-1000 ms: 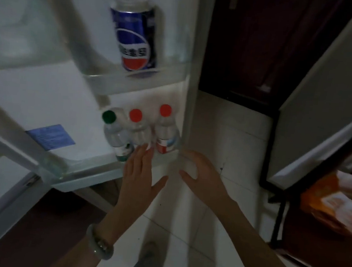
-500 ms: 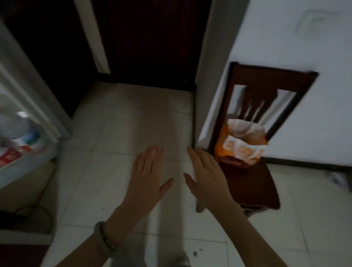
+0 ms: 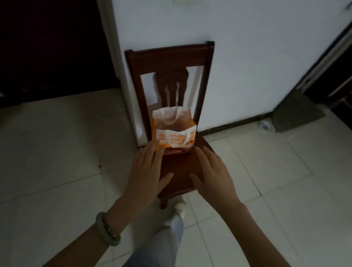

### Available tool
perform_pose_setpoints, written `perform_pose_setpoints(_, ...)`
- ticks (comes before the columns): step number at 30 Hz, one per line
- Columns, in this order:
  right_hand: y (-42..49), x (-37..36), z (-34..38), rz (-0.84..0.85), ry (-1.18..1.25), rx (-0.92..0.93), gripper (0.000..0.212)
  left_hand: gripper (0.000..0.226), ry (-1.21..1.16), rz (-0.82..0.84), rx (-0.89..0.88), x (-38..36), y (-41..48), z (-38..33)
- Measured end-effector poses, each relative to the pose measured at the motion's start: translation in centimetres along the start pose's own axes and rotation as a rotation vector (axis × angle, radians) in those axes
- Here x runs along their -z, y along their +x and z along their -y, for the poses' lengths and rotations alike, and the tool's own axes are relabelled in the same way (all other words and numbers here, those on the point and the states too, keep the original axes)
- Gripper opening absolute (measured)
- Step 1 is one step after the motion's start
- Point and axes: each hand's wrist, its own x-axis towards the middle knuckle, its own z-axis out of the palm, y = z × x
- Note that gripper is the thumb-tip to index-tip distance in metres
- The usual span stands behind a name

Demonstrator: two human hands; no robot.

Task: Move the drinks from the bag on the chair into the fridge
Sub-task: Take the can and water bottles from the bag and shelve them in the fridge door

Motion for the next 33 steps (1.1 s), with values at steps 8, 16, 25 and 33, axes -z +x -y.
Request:
perform_pose_setpoints(8,11.2,-2.1,-6.9,0.113,-0.019,-0.006,0.068,0.075,-0.03,0.046,0.042,-5.9,11.5,2.1)
perform_pose_setpoints(16,22.7,-4.8,-12.5,0.173,0.007,0.057,0.062,0.067,-0.076,0.054,0.205,-10.5,21.3,6.9)
perform_pose_setpoints(25,30.2,-12.1,-16.3,0.331,0.13,0.165,0.055,0.061,-0.038,0.202,0.26,-16.9,26.3,12.2)
perform_pose_setpoints(33,34.3,-20.3,-19.9,0.511,0.169,0.196,0.053,0.056,-0.04,0.249,0.263,-23.1,28.7,15.6)
